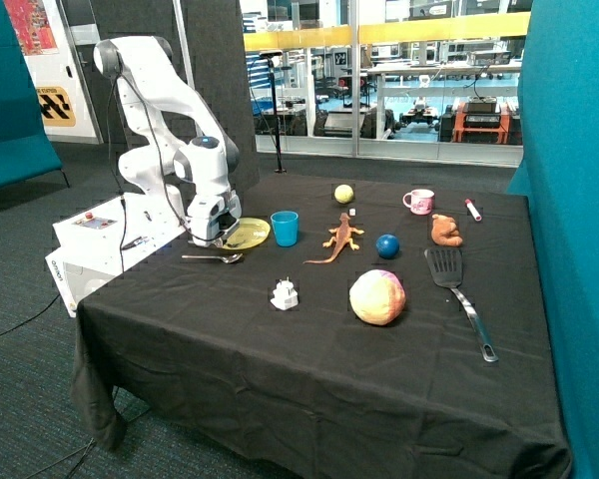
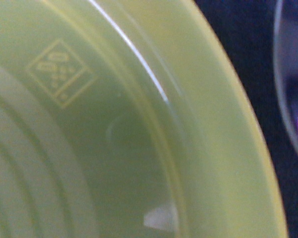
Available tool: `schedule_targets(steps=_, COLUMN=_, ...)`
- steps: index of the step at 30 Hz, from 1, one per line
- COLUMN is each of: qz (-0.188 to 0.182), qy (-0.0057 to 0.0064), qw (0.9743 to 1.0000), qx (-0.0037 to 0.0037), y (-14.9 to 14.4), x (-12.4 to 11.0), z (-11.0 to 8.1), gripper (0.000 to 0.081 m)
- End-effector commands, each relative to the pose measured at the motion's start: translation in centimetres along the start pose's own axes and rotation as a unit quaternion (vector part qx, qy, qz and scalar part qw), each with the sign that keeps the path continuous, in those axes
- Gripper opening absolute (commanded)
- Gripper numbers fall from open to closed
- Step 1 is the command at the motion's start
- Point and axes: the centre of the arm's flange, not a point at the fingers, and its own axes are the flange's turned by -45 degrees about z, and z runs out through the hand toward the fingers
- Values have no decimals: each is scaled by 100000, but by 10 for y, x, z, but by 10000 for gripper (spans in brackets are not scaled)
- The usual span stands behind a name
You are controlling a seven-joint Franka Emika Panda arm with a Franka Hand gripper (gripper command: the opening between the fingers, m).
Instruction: Set the table
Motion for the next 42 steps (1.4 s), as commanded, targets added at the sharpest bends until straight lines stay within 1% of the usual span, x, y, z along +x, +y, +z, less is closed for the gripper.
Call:
schedule_targets(steps=1, qz=-306, qy=-323, qw=99999, qx=126, y=1, x=6, z=0, gripper=199)
schedule_targets(steps=6, qz=-296, qy=-323, qw=99999, qx=126, y=1, x=6, z=1, gripper=245)
schedule_targets(steps=15, qz=-151, qy=-323, qw=99999, qx=126, y=2, x=5, z=4, gripper=263)
schedule_targets(steps=21, qz=-252, qy=-323, qw=99999, qx=126, y=1, x=5, z=4, gripper=295)
schedule_targets(steps=23, qz=-350, qy=-323, qw=99999, qx=126, y=1, x=6, z=4, gripper=341)
schedule_targets(steps=28, qz=-657, qy=-322, qw=99997, qx=127, y=-2, x=8, z=4, gripper=498)
schedule_targets(steps=34, qz=-972, qy=-322, qw=99995, qx=128, y=-4, x=10, z=4, gripper=614)
schedule_targets(steps=37, qz=-1017, qy=-322, qw=99994, qx=129, y=-5, x=11, z=4, gripper=637)
schedule_targets(steps=42, qz=-940, qy=-322, qw=99995, qx=128, y=-4, x=10, z=3, gripper=631)
